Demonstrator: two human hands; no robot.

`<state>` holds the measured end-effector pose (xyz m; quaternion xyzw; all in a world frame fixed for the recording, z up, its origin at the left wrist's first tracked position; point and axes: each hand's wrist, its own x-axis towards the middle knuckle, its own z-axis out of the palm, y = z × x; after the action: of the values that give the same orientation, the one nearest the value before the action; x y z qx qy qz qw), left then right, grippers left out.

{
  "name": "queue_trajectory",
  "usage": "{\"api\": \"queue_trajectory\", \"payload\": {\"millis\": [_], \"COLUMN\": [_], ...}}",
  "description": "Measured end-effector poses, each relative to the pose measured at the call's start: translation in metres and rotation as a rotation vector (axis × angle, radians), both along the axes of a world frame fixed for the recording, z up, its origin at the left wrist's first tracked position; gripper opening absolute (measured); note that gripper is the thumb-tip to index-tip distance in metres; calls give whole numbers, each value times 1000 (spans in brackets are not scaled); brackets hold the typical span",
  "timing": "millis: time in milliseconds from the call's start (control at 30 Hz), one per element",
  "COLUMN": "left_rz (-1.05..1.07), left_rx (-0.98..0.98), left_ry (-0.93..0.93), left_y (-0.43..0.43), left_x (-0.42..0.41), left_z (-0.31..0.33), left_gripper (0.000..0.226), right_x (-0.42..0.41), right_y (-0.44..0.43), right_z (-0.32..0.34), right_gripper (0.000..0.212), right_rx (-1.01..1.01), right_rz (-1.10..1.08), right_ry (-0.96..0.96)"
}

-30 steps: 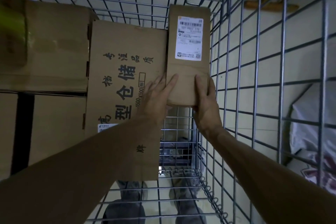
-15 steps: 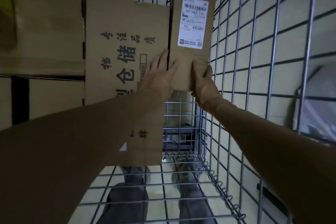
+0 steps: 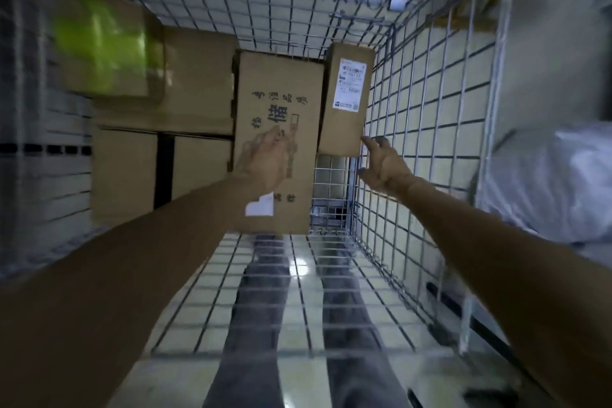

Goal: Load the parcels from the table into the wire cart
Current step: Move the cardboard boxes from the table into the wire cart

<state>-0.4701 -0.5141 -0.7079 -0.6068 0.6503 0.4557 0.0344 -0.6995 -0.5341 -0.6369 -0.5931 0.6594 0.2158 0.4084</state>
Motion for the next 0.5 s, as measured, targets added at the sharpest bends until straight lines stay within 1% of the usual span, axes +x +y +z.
{"api": "queue_trajectory", "payload": {"millis": [33,67,100,133,200,300,367,500], "left_rz": [11,-20,-13,2,10,39,85,183], "left_rx": [36,32,13,25,-14,2,-44,-131], "left_ry": [-75,-156,-189,-191,-179,-169,-172,-209], "left_y": [5,11,15,18,25,38,48,77], "left_x": [15,23,29,36,43,48,49,43], "left_z": [37,74,107,135,177,237,270,318], "left_gripper": [68,66,66,67,68,63,57,60], "right_x": [3,6,9,13,22,35,42,46], "right_y": [1,3,7,11,16,26,33,42], "right_z": [24,47,69,89,130,185,215,260], "right_gripper": [80,80,81,81,82,82,81,86], "right_rx": [-12,-23,-26,-23,-24,-47,-77,-119], "right_rz": [5,25,42,45,80,108,114,207], "right_ry": [2,0,-4,-1,-12,-66,-113,-99]}}
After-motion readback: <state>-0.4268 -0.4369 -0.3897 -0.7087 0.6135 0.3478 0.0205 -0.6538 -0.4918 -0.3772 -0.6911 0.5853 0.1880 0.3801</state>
